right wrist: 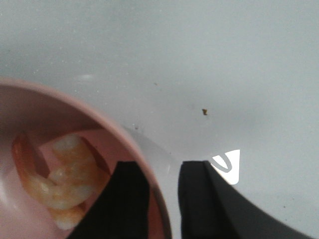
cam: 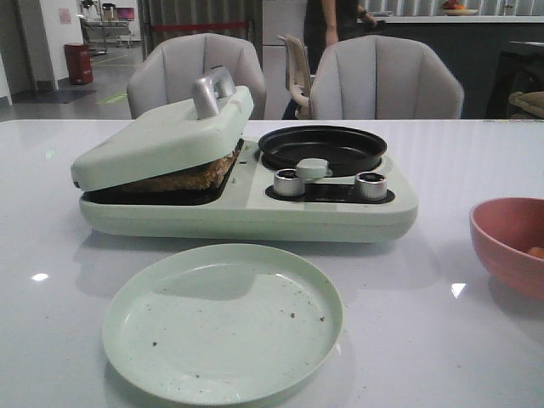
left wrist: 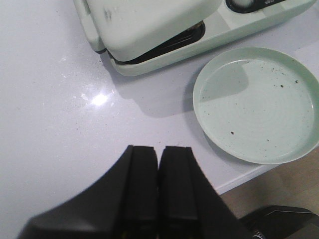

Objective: Make breakfast with bread and shrimp
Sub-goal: 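Grasp the pink bowl rim with the right gripper and lift it, then tilt the pink bowl over the black pan to pour the shrimp, then carry the empty pink bowl back and set it on the table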

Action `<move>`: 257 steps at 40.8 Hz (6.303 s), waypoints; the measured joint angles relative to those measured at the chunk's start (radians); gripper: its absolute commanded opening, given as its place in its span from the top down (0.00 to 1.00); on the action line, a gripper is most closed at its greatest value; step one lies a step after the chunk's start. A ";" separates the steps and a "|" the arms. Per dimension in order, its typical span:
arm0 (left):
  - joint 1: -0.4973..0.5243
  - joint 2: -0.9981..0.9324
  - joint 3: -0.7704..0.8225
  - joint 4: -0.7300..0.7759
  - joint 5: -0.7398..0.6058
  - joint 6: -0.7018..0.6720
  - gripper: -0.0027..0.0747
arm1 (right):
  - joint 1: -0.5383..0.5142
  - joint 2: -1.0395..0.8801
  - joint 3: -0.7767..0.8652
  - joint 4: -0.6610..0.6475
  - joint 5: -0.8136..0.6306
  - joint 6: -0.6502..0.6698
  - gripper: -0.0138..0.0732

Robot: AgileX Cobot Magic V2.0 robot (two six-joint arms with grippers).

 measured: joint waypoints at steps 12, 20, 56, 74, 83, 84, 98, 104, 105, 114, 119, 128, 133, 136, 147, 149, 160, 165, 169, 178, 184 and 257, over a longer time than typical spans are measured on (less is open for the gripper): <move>0.000 0.000 0.000 0.000 0.000 0.000 0.82 | 0.000 0.000 -0.006 0.018 -0.008 -0.002 0.80; 0.000 0.000 0.000 0.000 0.000 0.000 0.82 | 0.004 0.000 -0.087 0.007 0.047 -0.002 0.80; 0.000 0.000 0.000 0.000 0.000 0.000 0.82 | 0.650 0.193 -0.830 -1.139 0.296 0.428 0.79; 0.000 0.000 0.000 0.000 0.000 0.000 0.82 | 0.752 0.335 -0.840 -1.705 0.308 0.688 0.79; 0.000 0.000 0.000 0.000 0.000 0.000 0.82 | 0.761 0.343 -0.840 -1.769 0.342 0.697 0.79; 0.000 0.000 0.000 0.000 0.000 0.000 0.82 | 0.761 0.343 -0.840 -1.772 0.352 0.697 0.79; 0.000 0.000 0.000 0.000 0.000 0.000 0.82 | 0.761 0.343 -0.893 -1.771 0.376 0.697 0.79; 0.000 0.000 0.000 0.000 0.000 0.000 0.82 | 0.761 0.343 -0.939 -1.775 0.382 0.697 0.79; 0.000 0.000 0.000 0.000 0.000 0.000 0.82 | 0.761 0.343 -0.939 -1.775 0.382 0.697 0.79; 0.000 0.000 0.000 0.000 0.000 0.000 0.82 | 0.761 0.403 -0.908 -1.779 0.406 0.649 0.79; 0.000 0.000 0.000 0.000 -0.002 0.000 0.82 | 0.761 0.453 -0.891 -1.767 0.417 0.618 0.79; 0.000 0.000 0.000 0.000 -0.006 0.000 0.82 | 0.766 0.458 -0.890 -1.771 0.433 0.614 0.79; 0.000 0.000 0.000 0.000 -0.007 0.000 0.82 | 0.772 0.456 -0.890 -1.771 0.438 0.614 0.79; 0.000 0.000 0.000 0.000 -0.007 0.000 0.82 | 0.776 0.456 -0.890 -1.771 0.438 0.613 0.79; 0.000 0.000 0.000 0.002 -0.012 0.000 0.82 | 0.809 0.414 -0.859 -1.728 0.411 0.665 0.79; 0.000 0.000 0.000 0.002 -0.013 0.000 0.82 | 0.809 0.429 -0.850 -1.748 0.425 0.661 0.79; 0.000 0.000 0.000 0.002 -0.024 0.000 0.82 | 0.808 0.446 -0.839 -1.771 0.445 0.665 0.79; 0.000 0.000 0.000 0.004 -0.026 0.000 0.82 | 0.808 0.446 -0.839 -1.771 0.446 0.665 0.79; 0.000 0.000 0.000 0.004 -0.026 0.000 0.82 | 0.808 0.446 -0.839 -1.771 0.448 0.665 0.79; 0.000 0.000 0.000 0.004 -0.026 0.000 0.82 | 0.808 0.444 -0.839 -1.746 0.463 0.665 0.79; 0.000 0.000 0.000 0.004 -0.026 0.000 0.82 | 0.802 0.381 -0.823 -1.607 0.496 0.665 0.79; 0.000 0.000 0.000 0.004 -0.026 0.000 0.82 | -0.040 -0.097 0.104 0.027 -0.052 -0.013 0.34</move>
